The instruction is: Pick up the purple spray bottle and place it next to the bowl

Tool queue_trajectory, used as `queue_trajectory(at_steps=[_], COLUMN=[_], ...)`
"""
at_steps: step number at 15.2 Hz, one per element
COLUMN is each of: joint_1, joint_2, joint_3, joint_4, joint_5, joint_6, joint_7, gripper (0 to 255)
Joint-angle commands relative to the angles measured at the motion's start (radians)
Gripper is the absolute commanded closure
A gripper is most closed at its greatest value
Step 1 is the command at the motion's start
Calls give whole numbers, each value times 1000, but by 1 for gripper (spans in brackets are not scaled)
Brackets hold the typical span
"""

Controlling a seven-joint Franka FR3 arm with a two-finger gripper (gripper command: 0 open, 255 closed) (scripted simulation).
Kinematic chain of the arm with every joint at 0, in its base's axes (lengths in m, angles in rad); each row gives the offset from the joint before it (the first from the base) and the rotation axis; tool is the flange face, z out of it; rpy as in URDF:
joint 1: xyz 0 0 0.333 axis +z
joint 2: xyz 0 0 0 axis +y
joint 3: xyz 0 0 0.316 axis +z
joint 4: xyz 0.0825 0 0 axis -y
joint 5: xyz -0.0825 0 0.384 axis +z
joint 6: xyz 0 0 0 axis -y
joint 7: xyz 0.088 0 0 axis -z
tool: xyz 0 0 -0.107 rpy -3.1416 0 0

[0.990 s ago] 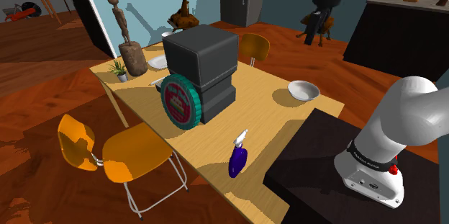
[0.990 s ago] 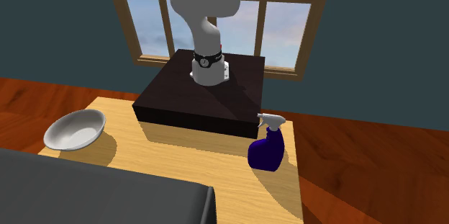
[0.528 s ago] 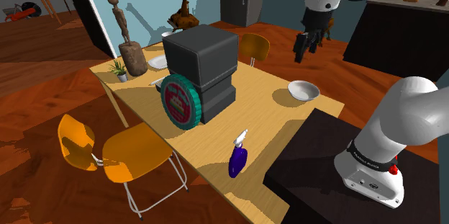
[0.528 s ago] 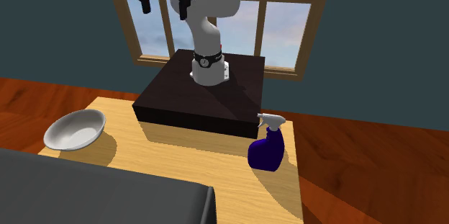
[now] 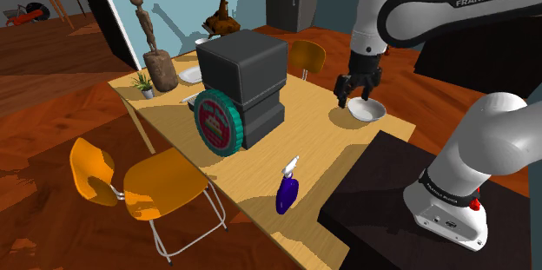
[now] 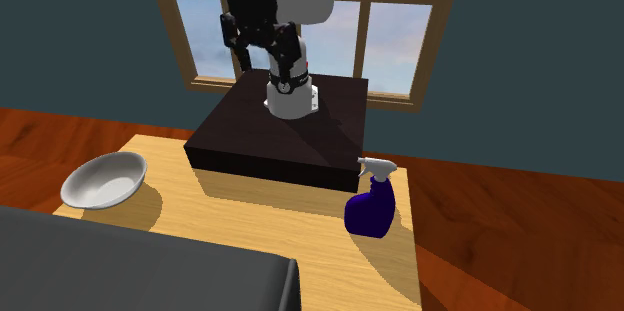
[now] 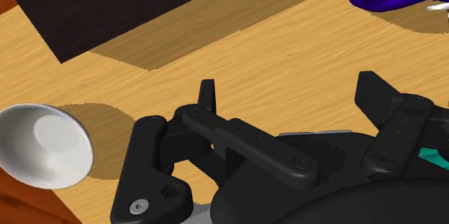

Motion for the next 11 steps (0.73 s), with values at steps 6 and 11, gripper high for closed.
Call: queue_trajectory(at_steps=[6,11], joint_1=[23,58], joint_2=[178,365], joint_3=[80,132], joint_4=[-82,-95], joint_5=[176,324], joint_6=[240,442], joint_7=[213,330], gripper=[0,0])
